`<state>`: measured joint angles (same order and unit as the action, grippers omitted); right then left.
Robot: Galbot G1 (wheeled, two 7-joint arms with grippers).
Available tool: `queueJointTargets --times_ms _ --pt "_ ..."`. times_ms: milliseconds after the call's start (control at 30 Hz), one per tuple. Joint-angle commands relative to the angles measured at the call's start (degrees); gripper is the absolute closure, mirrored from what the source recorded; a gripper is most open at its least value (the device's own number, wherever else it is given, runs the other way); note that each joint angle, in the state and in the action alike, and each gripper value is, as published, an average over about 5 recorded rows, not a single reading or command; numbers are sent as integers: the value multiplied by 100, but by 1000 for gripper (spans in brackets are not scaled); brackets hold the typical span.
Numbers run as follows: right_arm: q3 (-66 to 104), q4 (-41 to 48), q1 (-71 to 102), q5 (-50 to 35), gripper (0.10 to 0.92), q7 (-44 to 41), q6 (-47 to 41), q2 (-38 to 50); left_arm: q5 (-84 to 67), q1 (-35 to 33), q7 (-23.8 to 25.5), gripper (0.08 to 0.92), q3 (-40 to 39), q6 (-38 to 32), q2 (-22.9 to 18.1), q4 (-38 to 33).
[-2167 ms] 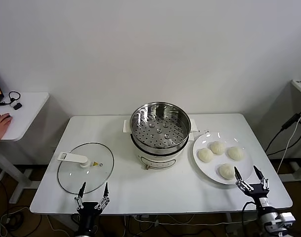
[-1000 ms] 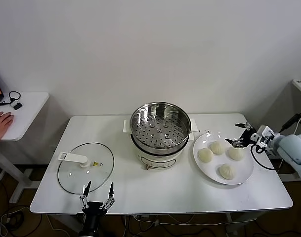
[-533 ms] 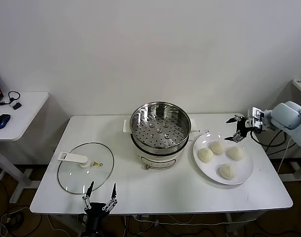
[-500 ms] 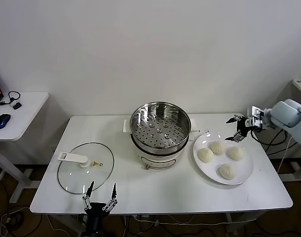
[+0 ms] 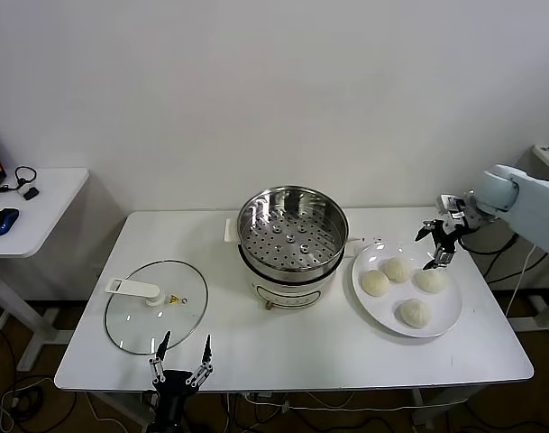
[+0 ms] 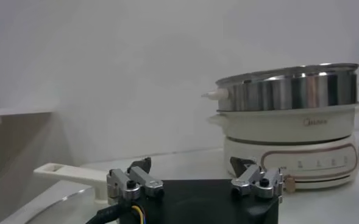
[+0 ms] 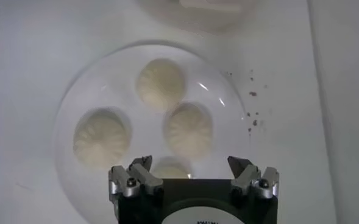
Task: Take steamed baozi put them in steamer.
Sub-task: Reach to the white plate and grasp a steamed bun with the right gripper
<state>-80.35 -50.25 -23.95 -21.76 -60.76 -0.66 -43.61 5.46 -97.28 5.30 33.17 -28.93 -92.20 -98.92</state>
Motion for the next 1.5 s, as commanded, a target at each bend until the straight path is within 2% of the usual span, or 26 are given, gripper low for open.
queueJointTargets --times_ms 33,467,1333,1400,1500 --pt "72 930 366 186 203 -191 153 -804 32 20 12 177 19 -3 -172 49" --pt "727 1613 1073 872 203 -152 343 -1255 145 4 32 177 112 -32 -153 134" --pt "882 1718 1225 1045 204 -72 276 -1334 233 40 65 177 161 -78 -126 208" --pt "918 1730 1234 1068 223 -60 287 -1335 237 48 61 177 163 -79 -121 217" --pt "956 1728 1249 1079 294 -47 296 -1333 251 53 58 177 159 -87 -116 236"
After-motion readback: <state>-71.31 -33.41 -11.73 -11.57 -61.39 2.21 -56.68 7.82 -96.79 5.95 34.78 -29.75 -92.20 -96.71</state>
